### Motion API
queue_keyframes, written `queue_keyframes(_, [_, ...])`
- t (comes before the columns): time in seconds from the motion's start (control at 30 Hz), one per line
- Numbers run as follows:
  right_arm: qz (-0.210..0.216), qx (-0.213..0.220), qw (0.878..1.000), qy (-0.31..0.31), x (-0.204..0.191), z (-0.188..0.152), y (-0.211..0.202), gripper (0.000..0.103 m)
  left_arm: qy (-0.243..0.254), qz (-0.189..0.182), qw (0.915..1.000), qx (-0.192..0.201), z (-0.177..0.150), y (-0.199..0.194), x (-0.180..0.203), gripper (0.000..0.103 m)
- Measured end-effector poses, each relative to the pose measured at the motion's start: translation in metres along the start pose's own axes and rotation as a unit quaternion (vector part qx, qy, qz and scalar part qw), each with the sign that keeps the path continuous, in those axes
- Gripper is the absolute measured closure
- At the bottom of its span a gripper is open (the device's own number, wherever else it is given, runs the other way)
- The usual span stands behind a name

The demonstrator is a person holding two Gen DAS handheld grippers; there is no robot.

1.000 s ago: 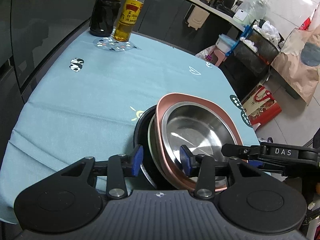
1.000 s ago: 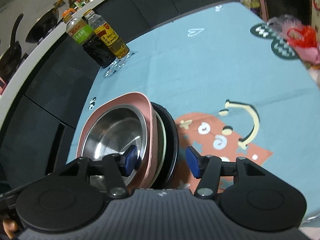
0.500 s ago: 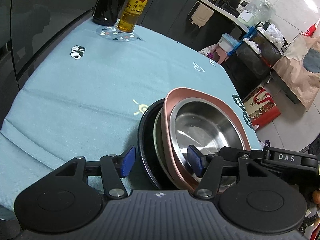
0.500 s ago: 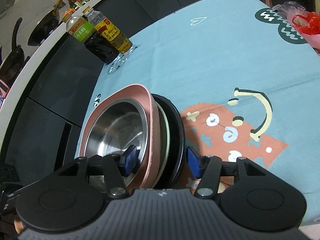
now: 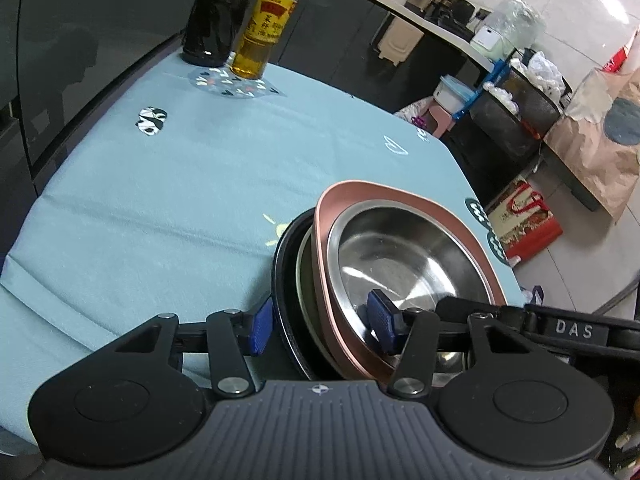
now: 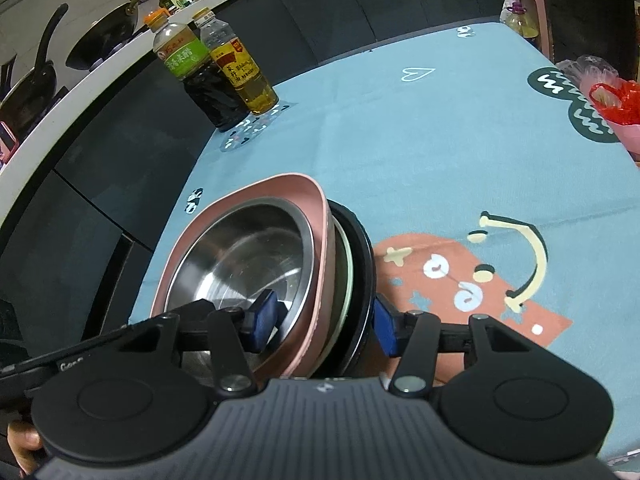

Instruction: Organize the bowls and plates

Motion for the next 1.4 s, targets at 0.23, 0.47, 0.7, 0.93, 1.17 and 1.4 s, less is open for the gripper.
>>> queue_keyframes(0.23, [0.0, 0.011, 1.0, -0.004, -0.006, 0.01, 0.001, 0.07, 0.007, 0.004, 0.9997, 0.021, 0.009, -0.002, 0.004, 0.056])
queue_keyframes(0.47, [-0.004, 0.021, 1.0, -0.012, -0.006, 0.024, 0.002, 0.07, 0.013, 0.005, 0.9995, 0.03, 0.022, 0.002, 0.012, 0.056])
queue_keyframes(0.7, [-0.003, 0.035, 0.999, -0.012, 0.003, 0.054, 0.009, 0.07, 0.031, 0.004, 0.9982, 0.052, 0.043, 0.016, 0.026, 0.056])
queue_keyframes(0.93, [-0.018, 0.048, 0.999, -0.017, 0.012, 0.076, 0.016, 0.07, 0.04, 0.006, 0.9977, 0.055, 0.062, 0.036, 0.04, 0.056])
queue_keyframes(1.17, [-0.012, 0.057, 0.998, -0.002, 0.023, 0.095, 0.023, 0.07, 0.054, 0.013, 0.9966, 0.062, 0.083, 0.049, 0.05, 0.056])
queue_keyframes(1.4, [-0.016, 0.058, 0.998, 0.008, 0.034, 0.115, 0.036, 0.07, 0.067, 0.015, 0.9959, 0.058, 0.103, 0.072, 0.056, 0.056])
Point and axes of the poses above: each gripper's, at about its wrist camera, not at the fingertips, and y roughly the way its jaws point, x to its right, z to its top, the point moved 6 cm from there along y, roughly the way its jaws point, and after that the axes turned 6 degrees about -y, right-handed, at the moved point
